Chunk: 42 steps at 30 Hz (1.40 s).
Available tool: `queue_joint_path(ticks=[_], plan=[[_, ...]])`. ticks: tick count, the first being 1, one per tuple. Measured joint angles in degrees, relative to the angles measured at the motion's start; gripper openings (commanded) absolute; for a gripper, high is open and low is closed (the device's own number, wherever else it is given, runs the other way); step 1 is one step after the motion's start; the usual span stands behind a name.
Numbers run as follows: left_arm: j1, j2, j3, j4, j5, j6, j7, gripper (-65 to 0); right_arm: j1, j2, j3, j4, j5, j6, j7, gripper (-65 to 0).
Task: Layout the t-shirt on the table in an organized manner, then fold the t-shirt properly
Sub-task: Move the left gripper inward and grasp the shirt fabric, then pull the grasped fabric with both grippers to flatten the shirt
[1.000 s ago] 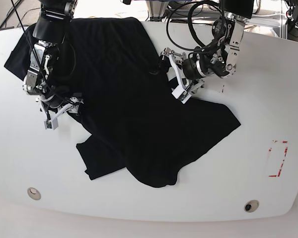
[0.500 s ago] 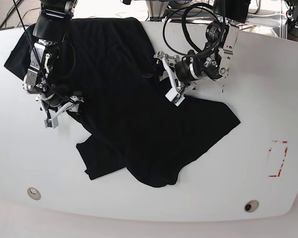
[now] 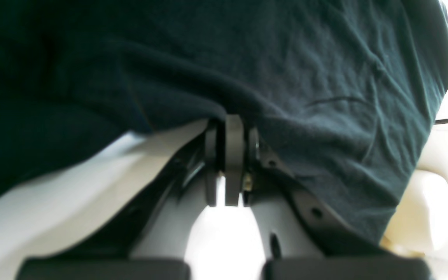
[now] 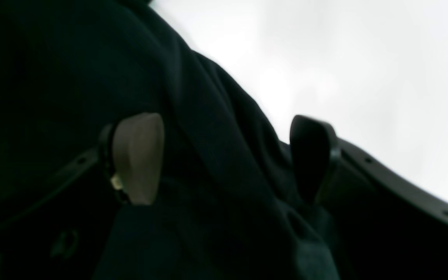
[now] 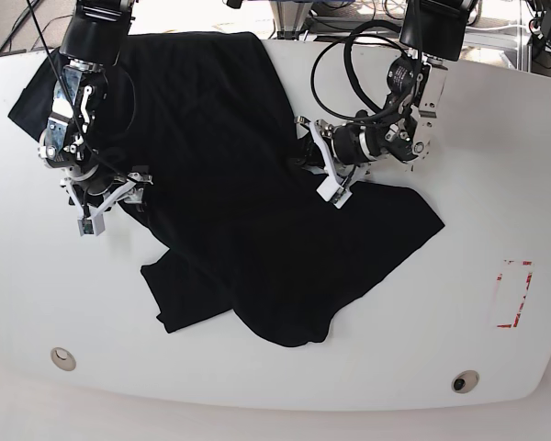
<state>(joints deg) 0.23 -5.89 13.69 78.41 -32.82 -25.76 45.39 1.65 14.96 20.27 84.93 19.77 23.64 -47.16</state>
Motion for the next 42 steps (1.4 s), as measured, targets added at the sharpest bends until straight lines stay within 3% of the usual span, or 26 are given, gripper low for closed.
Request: queue_joint_path(ticks=[8, 13, 20, 26, 38, 42], plan=[[-1.4, -5.5, -3.3, 0.1, -0.4, 0.0, -0.2, -65.0, -1.7, 0.0, 0.0, 6.3, 0.0, 0.0, 0.0, -16.2], [-3.0, -9.4, -4.9, 0.3, 0.1, 0.1, 2.8, -65.0, -0.4, -0.5, 0.0, 7.0, -0.2, -0.2, -0.3, -15.9], [-2.5, -15.4, -4.9, 4.3, 2.8, 0.9, 4.8, -65.0, 7.1, -2.5, -0.5, 0.6, -0.2, -0.1, 0.0, -15.9], [-2.1, -19.7, -5.2, 6.1, 4.5, 1.3, 6.8, -65.0, 14.8, -2.3, -1.7, -9.1, -0.3, -0.6, 0.0, -16.0], [-5.5, -22.0, -10.4, 7.0, 4.9, 1.4, 13.7, -64.3, 25.2, -4.6, -2.9, -26.9, -0.3, -0.1, 3.4, -15.7], [-5.4, -22.1, -11.3, 8.6, 5.2, 1.6, 15.3, -56.0, 27.7, -4.3, -2.9, -33.2, -0.9, -0.5, 5.7, -15.7]])
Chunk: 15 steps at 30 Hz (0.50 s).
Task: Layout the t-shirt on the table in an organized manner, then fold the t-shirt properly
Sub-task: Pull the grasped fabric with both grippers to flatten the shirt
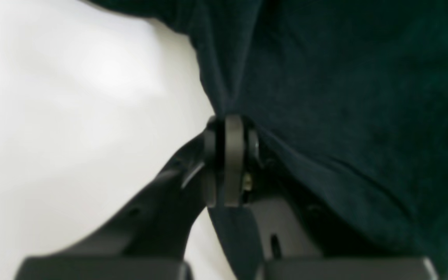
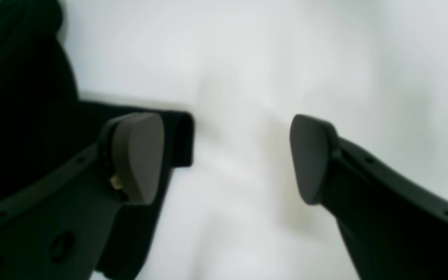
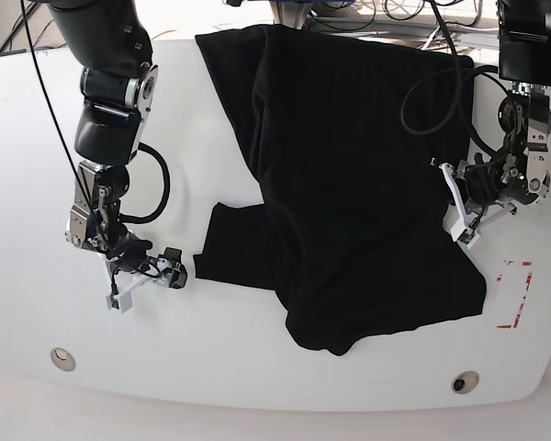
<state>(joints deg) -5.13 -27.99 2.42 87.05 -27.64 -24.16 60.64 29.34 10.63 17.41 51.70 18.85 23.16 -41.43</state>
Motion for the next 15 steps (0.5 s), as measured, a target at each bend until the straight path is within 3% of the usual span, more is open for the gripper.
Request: queue_joint_path(ticks=[5, 8, 15], plan=[[0.3, 0.2, 0.2, 2.7, -0.2, -0.1, -0.2, -41.0, 2.6, 0.3, 0.1, -8.2, 0.2, -0.1, 5.2, -15.7], [0.5, 0.2, 0.1, 3.9, -0.3, -0.1, -0.2, -36.1, 3.8, 0.3, 0.1, -12.4, 0.4, 0.2, 7.6, -15.7], [1.5, 0.1, 0.1, 5.2, -0.3, -0.1, -0.2, -35.0, 4.7, -0.1, -0.9, -14.0, 0.8, 0.3, 8.3, -15.7]])
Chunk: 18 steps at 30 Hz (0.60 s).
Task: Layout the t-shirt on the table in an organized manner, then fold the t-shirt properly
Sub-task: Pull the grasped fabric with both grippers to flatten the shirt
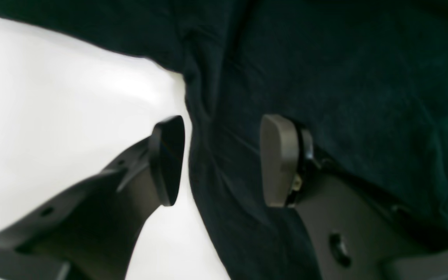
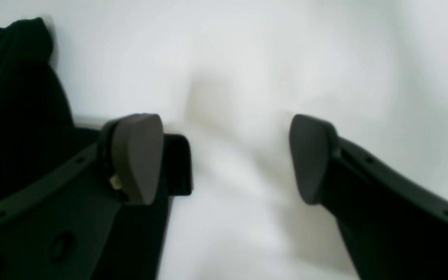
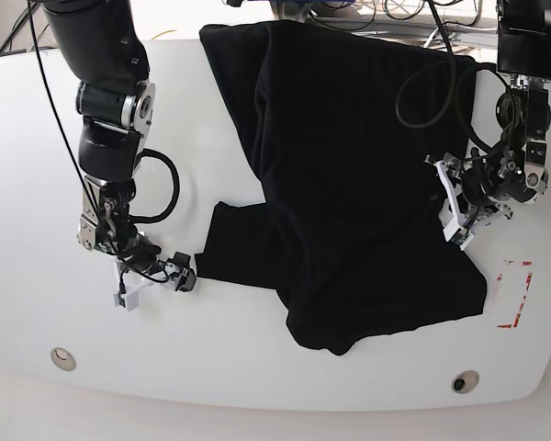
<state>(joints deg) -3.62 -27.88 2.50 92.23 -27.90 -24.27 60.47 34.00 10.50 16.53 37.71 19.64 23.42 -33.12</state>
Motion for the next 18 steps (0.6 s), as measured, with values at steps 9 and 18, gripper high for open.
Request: queue_joint_path(ticks=[9, 18], plan=[[0.0, -0.1, 0.0, 0.1, 0.0, 0.0, 0.0, -35.0, -0.5, -3.1, -3.9, 0.2, 1.0, 0.3, 0.9, -15.9], [0.0, -0.1, 0.0, 0.1, 0.0, 0.0, 0.0, -35.0, -1.3, -5.1, -4.1, 0.5, 1.4, 0.7, 1.7, -22.7]])
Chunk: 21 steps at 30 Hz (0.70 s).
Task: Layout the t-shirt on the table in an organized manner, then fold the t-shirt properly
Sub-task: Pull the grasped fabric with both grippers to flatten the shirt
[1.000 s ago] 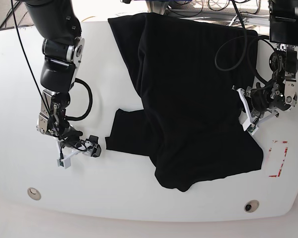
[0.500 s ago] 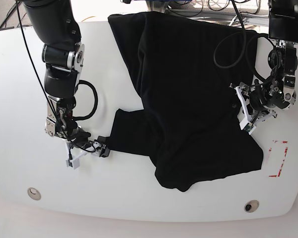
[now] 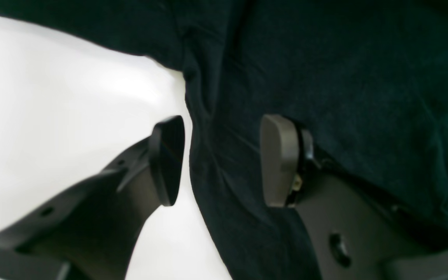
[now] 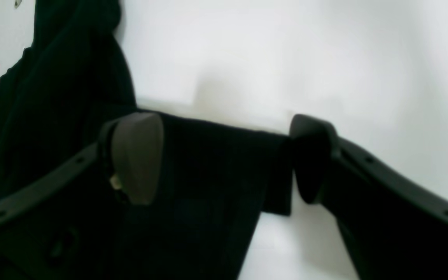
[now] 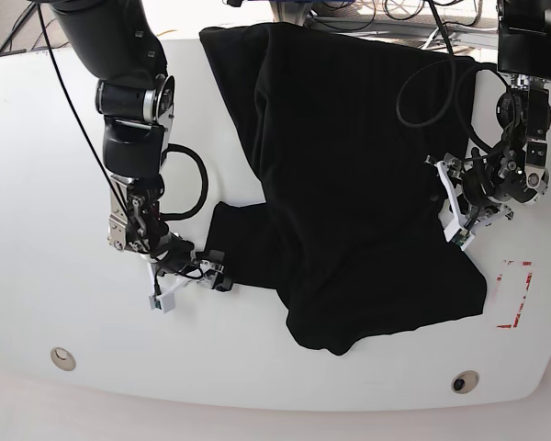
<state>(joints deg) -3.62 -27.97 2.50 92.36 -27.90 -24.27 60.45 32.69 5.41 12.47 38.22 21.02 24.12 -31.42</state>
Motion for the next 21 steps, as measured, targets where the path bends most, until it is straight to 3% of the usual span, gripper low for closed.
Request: queue_joint_path(ticks=[7, 12, 15, 21], plan=[[0.1, 0.0, 0.0, 0.0, 0.0, 0.0, 0.0, -35.0, -0.6, -0.4, 0.0, -0.1, -0.2, -0.1, -0.7, -64.8], [0.1, 0.0, 0.0, 0.0, 0.0, 0.0, 0.0, -35.0, -1.1, -0.6, -0.1, -0.3, 0.0, 0.0, -1.2, -62.3], [0.1, 0.1, 0.0, 0.0, 0.0, 0.0, 0.0, -34.9, -1.0, -0.4, -0.1, -0.3, 0.0, 0.0, -1.4, -64.8], [0.5, 1.0, 0.0, 0.1, 0.3, 0.2, 0.0, -34.9, -1.9, 2.6, -0.1, -0.3, 1.5, 1.4, -1.6, -65.0]])
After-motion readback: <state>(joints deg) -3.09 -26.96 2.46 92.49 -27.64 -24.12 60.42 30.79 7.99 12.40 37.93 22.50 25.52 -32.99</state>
